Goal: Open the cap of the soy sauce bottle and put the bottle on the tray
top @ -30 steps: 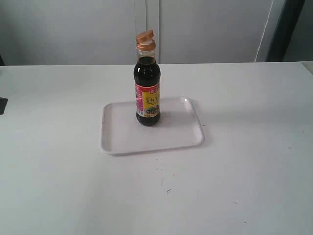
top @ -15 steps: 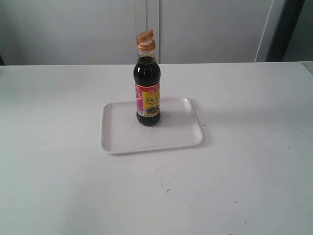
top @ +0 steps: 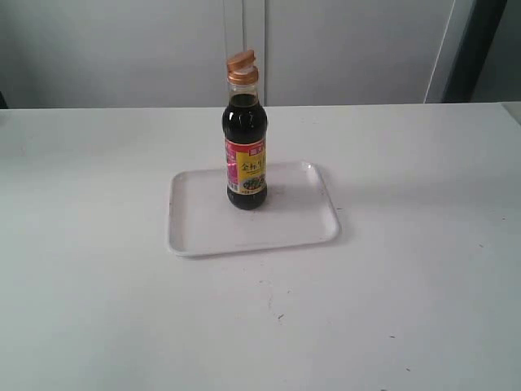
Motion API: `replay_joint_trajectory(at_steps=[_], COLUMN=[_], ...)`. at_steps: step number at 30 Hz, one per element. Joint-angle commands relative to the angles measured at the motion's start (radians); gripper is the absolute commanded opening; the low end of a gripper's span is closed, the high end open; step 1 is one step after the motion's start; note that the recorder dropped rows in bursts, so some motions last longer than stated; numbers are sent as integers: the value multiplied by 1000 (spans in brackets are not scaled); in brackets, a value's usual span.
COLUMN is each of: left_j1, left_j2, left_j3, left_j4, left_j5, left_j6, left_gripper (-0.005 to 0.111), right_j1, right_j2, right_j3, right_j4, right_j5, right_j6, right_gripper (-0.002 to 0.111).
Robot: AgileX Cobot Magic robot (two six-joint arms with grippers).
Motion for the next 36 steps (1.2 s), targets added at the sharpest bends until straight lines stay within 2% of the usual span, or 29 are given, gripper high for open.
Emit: replay_joint_trajectory(at_steps=[1,4,6,12,14,19,24,36], left_j1=[-3,-3,-3,1,18,133,246,369], left_j2=[-9,-11,-13,-13,-13,-47,-98,-185], left_j3=[6,6,6,39,65,143,193,319], left_j4=[2,-29,-158,-417,-467,-541,-621,-641], left_j5=[1,-5,-5,-58,-106,-182,-185,-187], left_j6=[-6,-2,14,438,501,523,585,595], left_gripper=[0,0,0,0,0,0,0,0], right_j1=[5,5,5,5,5,5,5,5], right_j2=[-5,-5,-5,-5,-5,-5,-5,-5], right_j3=[5,5,5,5,5,5,5,5], right_j4=[3,3,3,5,5,5,5,5], right_j5=[-6,-6,-6,-6,-6,-4,-4,-4], right_j6=[5,5,5,5,5,5,5,5], right_gripper=[0,0,0,0,0,0,0,0])
